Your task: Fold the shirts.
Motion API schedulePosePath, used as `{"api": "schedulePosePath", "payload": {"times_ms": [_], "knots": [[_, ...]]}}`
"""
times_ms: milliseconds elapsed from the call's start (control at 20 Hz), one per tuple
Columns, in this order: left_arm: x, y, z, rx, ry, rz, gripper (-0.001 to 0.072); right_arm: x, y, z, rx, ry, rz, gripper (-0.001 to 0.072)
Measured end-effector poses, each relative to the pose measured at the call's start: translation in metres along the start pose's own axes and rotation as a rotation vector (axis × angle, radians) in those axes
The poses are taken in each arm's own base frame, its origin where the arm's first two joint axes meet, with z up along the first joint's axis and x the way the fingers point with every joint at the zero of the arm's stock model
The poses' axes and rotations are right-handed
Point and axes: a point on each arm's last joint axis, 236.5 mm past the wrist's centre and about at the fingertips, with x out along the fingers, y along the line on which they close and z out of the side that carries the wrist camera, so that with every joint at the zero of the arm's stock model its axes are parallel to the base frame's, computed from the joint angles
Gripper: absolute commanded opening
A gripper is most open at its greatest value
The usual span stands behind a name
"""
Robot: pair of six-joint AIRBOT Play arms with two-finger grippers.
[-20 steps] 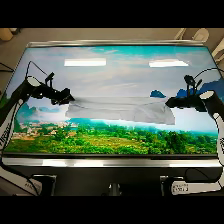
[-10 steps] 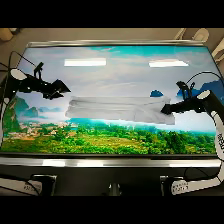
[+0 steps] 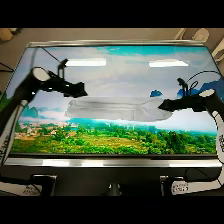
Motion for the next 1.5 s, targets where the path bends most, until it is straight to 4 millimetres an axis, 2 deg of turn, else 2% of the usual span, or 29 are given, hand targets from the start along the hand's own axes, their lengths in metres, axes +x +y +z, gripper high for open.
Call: {"api": "schedulePosePath", "payload": {"times_ms": [100, 250, 450, 550, 650, 750, 850, 950, 1000, 1150, 1250, 1300, 1350, 1400, 1450, 1500], "knots": [[0.045, -0.029, -0.01, -0.007, 0.019, -0.054, 0.0024, -0.023, 0.032, 0.011, -0.014, -0.046, 0.044, 0.0021], [0.111, -0.077, -0.033, -0.092, 0.05, -0.177, 0.0025, -0.062, 0.079, 0.016, -0.061, -0.09, 0.084, 0.0021], [0.173, -0.131, -0.075, -0.184, 0.101, -0.291, 0.0024, -0.107, 0.132, 0.006, -0.117, -0.119, 0.107, 0.0021], [0.192, -0.153, -0.097, -0.209, 0.125, -0.323, 0.0023, -0.125, 0.151, 0.001, -0.14, -0.143, 0.098, 0.0021], [0.202, -0.167, -0.11, -0.22, 0.132, -0.339, 0.0022, -0.136, 0.16, -0.003, -0.149, -0.159, 0.082, 0.0021], [0.198, -0.171, -0.099, -0.207, 0.088, -0.354, 0.0021, -0.141, 0.164, -0.005, -0.147, -0.166, 0.075, 0.0021], [0.174, -0.171, -0.072, -0.164, 0.022, -0.37, 0.0022, -0.139, 0.168, 0.001, -0.145, -0.187, 0.071, 0.0021], [0.132, -0.161, -0.028, -0.103, -0.091, -0.36, 0.0022, -0.125, 0.181, 0.012, -0.158, -0.206, 0.098, 0.0021], [0.103, -0.156, -0.004, -0.069, -0.154, -0.353, 0.0021, -0.113, 0.192, 0.018, -0.164, -0.211, 0.123, 0.0022], [0.003, -0.137, 0.056, 0.004, -0.348, -0.329, 0.0022, -0.051, 0.236, 0.031, -0.181, -0.199, 0.233, 0.0023], [-0.07, -0.131, 0.081, 0.043, -0.475, -0.318, 0.0022, 0.003, 0.266, 0.031, -0.163, -0.173, 0.316, 0.0025], [-0.099, -0.131, 0.083, 0.071, -0.512, -0.311, 0.0022, 0.032, 0.281, 0.028, -0.136, -0.159, 0.364, 0.0096], [-0.13, -0.131, 0.087, 0.099, -0.563, -0.299, 0.0022, 0.059, 0.293, 0.023, -0.104, -0.137, 0.411, 0.0262], [-0.154, -0.131, 0.085, 0.134, -0.596, -0.278, 0.0022, 0.085, 0.303, 0.017, -0.067, -0.12, 0.45, 0.0504], [-0.171, -0.132, 0.081, 0.168, -0.615, -0.258, 0.0022, 0.106, 0.313, 0.011, -0.024, -0.106, 0.497, 0.0576], [-0.184, -0.133, 0.074, 0.205, -0.619, -0.234, 0.0023, 0.122, 0.319, 0.009, 0.016, -0.106, 0.535, 0.0574]]}}
